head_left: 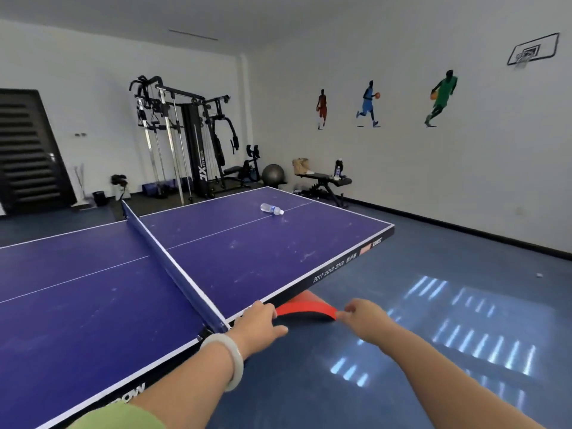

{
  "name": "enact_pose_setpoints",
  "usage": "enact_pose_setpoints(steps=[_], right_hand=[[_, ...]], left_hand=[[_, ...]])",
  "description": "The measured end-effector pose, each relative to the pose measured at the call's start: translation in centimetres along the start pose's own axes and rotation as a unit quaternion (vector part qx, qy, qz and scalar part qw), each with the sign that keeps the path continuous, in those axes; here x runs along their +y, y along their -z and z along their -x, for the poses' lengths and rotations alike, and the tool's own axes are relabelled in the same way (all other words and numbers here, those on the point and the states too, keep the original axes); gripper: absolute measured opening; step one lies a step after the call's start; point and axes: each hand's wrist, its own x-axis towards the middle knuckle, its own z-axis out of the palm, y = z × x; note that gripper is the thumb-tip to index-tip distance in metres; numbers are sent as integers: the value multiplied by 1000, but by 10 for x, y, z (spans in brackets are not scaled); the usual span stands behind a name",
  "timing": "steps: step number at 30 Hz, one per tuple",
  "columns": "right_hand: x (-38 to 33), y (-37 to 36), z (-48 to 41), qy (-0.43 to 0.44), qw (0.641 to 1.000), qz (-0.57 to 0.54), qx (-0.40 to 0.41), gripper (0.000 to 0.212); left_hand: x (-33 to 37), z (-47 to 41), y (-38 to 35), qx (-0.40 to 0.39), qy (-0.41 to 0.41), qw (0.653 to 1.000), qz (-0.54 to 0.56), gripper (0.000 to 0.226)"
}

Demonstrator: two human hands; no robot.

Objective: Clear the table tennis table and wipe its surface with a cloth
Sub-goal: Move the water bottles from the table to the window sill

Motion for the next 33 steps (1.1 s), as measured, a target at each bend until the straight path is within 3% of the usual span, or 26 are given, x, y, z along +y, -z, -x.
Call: enact_pose_setpoints(steps=[8, 21, 27, 33], right_hand=[[48, 70, -174, 6, 1000, 22, -7, 52], [205, 201, -425, -22, 1000, 12, 1, 54], [249, 235, -545, 29, 998, 36, -49, 55], [248, 232, -649, 52, 993, 6, -110, 51]], left_hand=[[77, -204, -1, -5, -21, 999, 24, 42], [291, -488, -51, -46, -83, 995, 10, 46], [334, -578, -65, -32, -8, 999, 18, 42], [323, -643, -69, -23, 67, 997, 37, 42]])
